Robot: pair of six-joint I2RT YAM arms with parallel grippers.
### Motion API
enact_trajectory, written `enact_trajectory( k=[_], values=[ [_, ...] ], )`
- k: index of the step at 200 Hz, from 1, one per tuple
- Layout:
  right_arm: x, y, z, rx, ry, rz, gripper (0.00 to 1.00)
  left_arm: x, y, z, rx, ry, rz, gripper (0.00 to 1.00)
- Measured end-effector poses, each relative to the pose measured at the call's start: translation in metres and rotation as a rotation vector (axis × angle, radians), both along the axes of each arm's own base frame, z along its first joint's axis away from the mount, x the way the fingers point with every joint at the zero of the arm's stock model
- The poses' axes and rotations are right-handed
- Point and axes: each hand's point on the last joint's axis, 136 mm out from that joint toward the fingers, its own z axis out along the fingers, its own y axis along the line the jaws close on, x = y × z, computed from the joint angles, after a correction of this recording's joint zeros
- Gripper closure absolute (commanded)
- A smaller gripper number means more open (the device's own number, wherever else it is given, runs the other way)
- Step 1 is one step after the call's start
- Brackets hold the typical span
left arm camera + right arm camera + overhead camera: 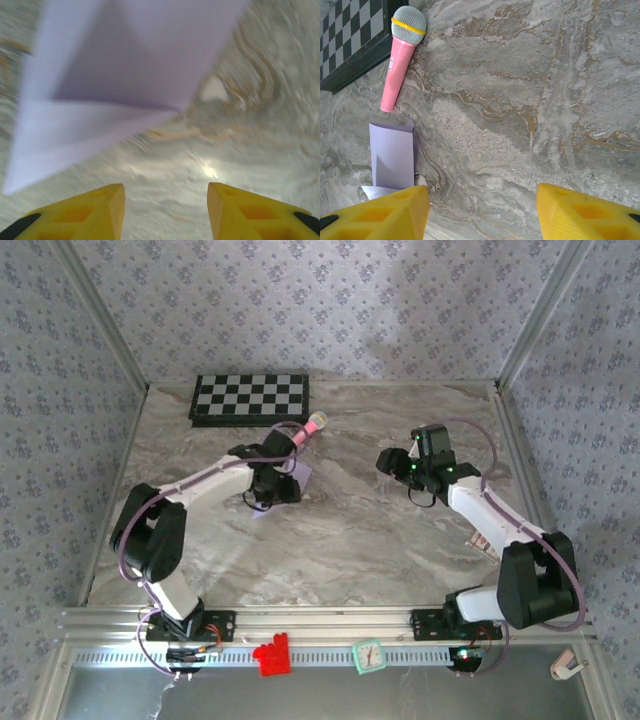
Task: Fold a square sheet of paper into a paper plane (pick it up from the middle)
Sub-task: Turn over the paper at the center of the table, then move the paper to the center of the table.
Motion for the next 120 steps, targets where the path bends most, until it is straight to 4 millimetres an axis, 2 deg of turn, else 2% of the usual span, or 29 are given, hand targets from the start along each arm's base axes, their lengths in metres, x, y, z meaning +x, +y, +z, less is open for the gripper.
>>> enact_trajectory(
  k=[14,46,86,120],
  values=[
    [0.001,0.003,-0.001,0.000,0.000,0.008,0.40,0.012,0.011,-0.002,-0.013,-0.008,0.054,0.50],
    [0.002,0.011,-0.002,0.002,-0.001,0.025,0.40,0.032,0.016,-0.011,-0.038,-0.025,0.118,0.46],
    [0.002,0.017,-0.004,0.004,0.001,0.038,0.40,0.042,0.022,-0.037,-0.006,0.008,0.145,0.43],
    [0.002,0.021,-0.006,0.005,0.004,0.045,0.40,0.051,0.017,-0.048,-0.013,0.016,0.137,0.43]
  ],
)
